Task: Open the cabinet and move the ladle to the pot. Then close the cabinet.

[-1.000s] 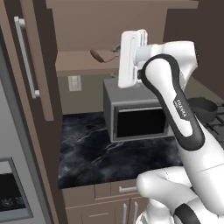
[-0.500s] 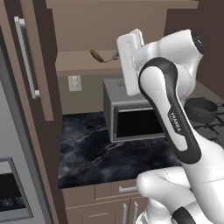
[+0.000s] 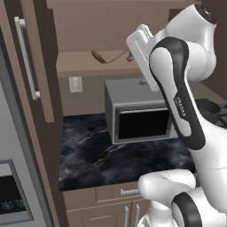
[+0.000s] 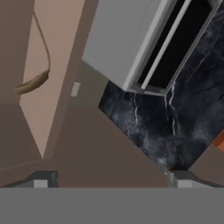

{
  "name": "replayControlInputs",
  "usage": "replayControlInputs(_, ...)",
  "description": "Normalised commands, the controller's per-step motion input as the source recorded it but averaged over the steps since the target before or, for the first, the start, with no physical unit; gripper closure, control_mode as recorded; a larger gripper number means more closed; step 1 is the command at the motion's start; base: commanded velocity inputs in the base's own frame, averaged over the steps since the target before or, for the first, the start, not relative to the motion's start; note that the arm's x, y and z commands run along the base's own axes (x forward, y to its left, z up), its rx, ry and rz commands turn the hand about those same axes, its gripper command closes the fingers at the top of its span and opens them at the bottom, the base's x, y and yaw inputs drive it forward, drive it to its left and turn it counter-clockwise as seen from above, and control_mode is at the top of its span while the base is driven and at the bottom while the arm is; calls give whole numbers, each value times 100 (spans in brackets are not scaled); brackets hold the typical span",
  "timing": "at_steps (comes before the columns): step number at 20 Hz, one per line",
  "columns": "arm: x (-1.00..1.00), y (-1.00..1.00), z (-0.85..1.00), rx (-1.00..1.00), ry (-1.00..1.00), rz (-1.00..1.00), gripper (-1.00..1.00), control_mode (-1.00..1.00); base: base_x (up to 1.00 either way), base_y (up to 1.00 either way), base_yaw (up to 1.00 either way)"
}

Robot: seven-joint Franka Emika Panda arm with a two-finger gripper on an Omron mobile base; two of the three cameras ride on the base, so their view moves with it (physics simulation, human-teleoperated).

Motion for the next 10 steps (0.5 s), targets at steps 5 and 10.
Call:
replayControlInputs(5,0,-38,-27,4,-16,0,-100,-100,0,0,0)
replayControlInputs(10,0,-32,-40,9,-22,0,-100,-100,0,0,0)
